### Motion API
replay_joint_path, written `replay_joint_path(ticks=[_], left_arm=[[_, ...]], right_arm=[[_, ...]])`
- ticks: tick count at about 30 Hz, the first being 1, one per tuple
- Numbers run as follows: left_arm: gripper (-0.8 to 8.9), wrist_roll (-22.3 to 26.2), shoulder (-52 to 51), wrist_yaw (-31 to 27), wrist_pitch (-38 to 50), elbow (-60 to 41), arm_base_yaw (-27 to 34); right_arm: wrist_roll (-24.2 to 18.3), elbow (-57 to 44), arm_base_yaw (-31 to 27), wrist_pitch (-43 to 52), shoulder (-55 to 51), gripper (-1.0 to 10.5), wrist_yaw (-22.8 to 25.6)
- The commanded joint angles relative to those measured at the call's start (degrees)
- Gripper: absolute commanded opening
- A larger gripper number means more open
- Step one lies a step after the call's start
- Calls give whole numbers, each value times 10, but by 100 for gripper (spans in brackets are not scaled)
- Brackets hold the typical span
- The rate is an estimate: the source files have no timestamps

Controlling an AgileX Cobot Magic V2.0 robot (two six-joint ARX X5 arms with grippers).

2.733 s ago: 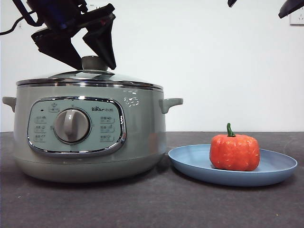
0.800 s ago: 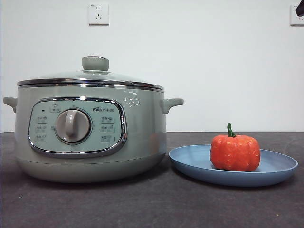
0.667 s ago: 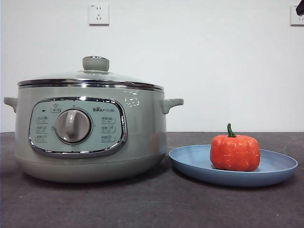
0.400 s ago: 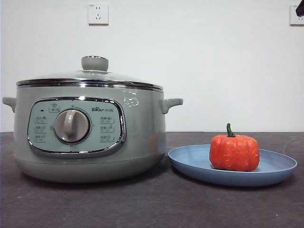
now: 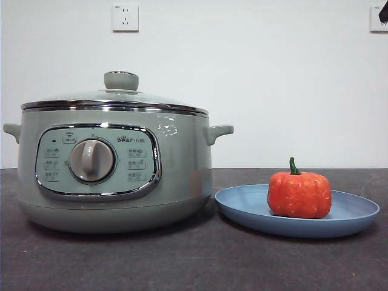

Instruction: Take the pumpkin out from the steamer,put the pumpkin in the blue plate,close the lid

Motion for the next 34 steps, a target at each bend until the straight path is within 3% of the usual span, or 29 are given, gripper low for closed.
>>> replay_joint_path(ticks=[1, 22, 27, 30, 34], left_arm=[[-3, -4, -2, 2, -2, -8, 2], [-3, -4, -2, 2, -2, -8, 2], [-3, -4, -2, 3, -2, -8, 2], [-3, -4, -2, 3, -2, -8, 2], [-3, -4, -2, 3, -2, -8, 2]], right_arm=[[5, -3, 0, -2, 0, -16, 0], [3, -3, 0, -9, -1, -16, 1], [-76, -12, -8, -34, -42, -16, 0], [-108, -46, -44, -5, -94, -16, -26], [-111, -136, -136, 76, -171, -16, -117]])
